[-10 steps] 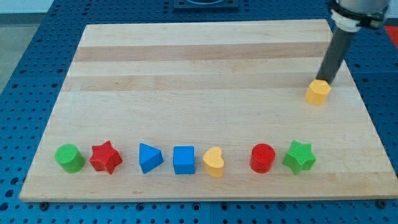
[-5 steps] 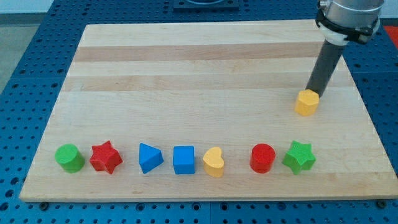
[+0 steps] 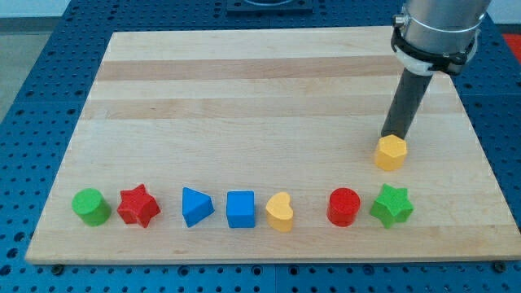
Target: Place the yellow hexagon parallel to the right of the green star
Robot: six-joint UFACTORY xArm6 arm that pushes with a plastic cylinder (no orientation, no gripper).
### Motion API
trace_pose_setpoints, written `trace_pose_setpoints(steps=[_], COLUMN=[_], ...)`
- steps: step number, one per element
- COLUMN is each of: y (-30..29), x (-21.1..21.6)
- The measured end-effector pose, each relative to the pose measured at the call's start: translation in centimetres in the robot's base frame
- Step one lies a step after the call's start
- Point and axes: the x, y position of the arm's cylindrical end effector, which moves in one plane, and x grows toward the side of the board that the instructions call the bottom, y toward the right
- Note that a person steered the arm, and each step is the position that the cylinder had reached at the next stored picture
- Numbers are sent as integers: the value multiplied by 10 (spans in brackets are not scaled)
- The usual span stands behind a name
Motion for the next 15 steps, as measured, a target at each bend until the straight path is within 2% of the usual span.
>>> trace_pose_setpoints(steps=[3,4,7,13,15], y=[-49,-33,11,17,17], x=[6,23,28,80,84])
